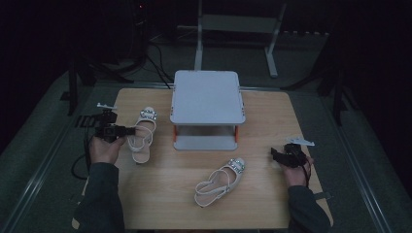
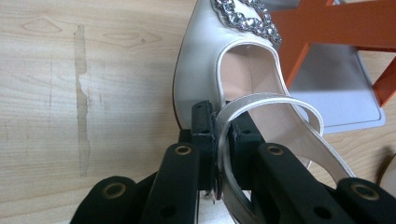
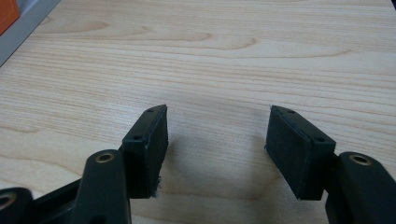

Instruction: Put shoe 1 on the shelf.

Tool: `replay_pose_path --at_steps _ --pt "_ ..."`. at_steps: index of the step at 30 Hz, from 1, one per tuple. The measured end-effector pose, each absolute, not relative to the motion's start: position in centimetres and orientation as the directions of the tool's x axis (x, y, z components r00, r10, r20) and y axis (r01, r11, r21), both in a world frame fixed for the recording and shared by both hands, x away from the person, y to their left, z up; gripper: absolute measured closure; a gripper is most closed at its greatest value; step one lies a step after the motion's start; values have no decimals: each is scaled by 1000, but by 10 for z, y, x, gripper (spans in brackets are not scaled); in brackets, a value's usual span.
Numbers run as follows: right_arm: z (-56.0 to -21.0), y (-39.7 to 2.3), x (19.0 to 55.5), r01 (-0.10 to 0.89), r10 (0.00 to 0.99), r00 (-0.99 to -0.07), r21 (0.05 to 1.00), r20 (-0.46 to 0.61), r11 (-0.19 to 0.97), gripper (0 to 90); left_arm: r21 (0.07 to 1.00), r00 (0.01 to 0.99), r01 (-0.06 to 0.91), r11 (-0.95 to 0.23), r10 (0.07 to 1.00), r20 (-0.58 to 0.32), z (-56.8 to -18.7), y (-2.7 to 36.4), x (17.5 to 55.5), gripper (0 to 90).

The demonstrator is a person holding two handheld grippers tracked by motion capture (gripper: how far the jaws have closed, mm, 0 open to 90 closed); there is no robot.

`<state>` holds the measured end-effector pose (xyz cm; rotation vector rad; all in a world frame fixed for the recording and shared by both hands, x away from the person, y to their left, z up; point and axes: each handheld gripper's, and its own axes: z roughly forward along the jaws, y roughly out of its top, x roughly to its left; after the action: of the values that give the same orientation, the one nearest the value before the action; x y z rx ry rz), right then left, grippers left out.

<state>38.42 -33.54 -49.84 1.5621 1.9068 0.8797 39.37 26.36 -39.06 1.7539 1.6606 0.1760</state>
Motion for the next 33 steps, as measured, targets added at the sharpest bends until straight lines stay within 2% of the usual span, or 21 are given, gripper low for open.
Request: replay_pose_path --at_steps 33 --pt "-498 -337 384 647 980 -196 753 14 119 388 583 170 802 128 887 -429 -351 270 419 837"
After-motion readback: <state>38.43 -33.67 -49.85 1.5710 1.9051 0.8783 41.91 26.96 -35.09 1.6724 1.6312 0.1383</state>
